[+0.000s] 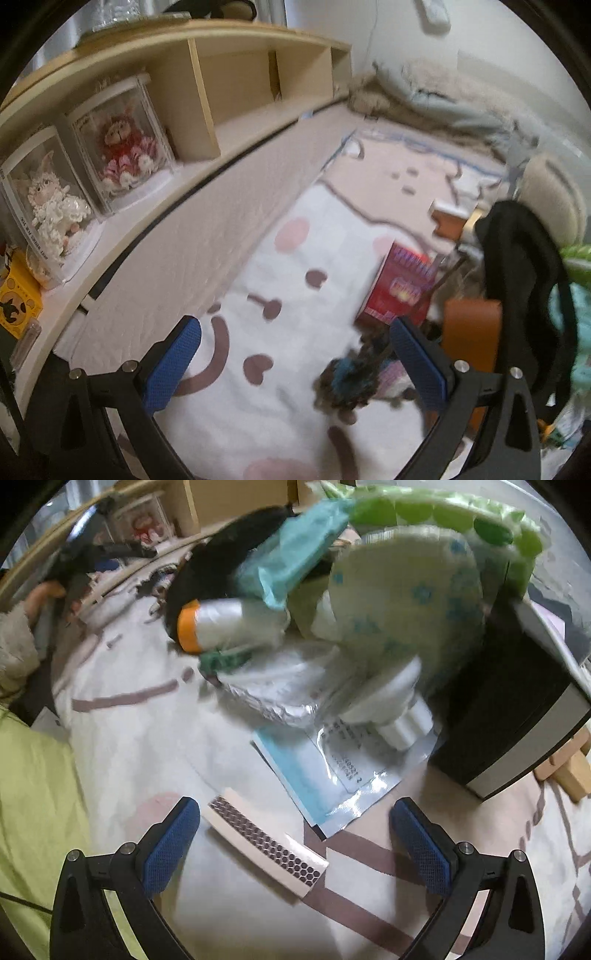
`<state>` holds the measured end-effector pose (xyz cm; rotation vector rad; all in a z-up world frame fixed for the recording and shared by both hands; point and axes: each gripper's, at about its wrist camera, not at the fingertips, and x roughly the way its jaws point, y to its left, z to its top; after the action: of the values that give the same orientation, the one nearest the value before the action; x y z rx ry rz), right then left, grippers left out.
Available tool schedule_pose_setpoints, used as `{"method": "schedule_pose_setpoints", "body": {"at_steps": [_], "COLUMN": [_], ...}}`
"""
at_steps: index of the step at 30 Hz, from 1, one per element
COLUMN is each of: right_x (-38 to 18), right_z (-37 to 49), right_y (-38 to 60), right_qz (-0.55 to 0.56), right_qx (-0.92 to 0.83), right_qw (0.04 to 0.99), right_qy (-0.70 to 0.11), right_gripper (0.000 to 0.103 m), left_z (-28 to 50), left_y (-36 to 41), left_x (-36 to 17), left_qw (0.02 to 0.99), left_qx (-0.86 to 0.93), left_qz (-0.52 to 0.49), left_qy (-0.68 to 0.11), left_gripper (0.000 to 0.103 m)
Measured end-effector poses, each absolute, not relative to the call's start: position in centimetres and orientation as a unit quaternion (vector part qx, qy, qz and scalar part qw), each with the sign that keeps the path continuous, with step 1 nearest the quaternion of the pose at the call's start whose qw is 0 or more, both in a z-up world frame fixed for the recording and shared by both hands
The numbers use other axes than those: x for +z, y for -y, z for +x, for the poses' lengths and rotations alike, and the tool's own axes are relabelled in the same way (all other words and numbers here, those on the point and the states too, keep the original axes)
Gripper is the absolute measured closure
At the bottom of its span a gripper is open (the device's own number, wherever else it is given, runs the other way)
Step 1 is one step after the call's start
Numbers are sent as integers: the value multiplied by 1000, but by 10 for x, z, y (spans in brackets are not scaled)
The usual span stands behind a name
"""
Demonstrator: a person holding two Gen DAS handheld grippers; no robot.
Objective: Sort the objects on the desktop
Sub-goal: 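Position the right tool fingers around the white matchbox while the left tool approaches the crocheted pouch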
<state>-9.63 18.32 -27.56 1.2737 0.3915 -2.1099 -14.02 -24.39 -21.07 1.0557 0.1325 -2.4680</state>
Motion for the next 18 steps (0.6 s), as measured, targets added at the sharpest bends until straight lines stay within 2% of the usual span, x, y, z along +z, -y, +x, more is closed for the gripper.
{"method": "schedule_pose_setpoints", "body": {"at_steps": [4,11,18], "right_x": [-275,-276,-275], "right_z": [-102,-109,-122], "right_y": [-191,-185,-213], "right_qz": [481,487,506], "right_qx": [-810,-823,-824], "right_qw": [306,260,227], "right_qy": [-136,-137,-118], "right_gripper": [0,0,0], "left_z": [-144,-160,-168], "left_y": [236,209,194], "left_x": [-209,-233,-250], "left_qw": [205,185,169], "left_qx": [-902,-883,-871], "left_qz": [379,431,458], "left_qy": [-43,30,57], "left_gripper": [0,0,0]}}
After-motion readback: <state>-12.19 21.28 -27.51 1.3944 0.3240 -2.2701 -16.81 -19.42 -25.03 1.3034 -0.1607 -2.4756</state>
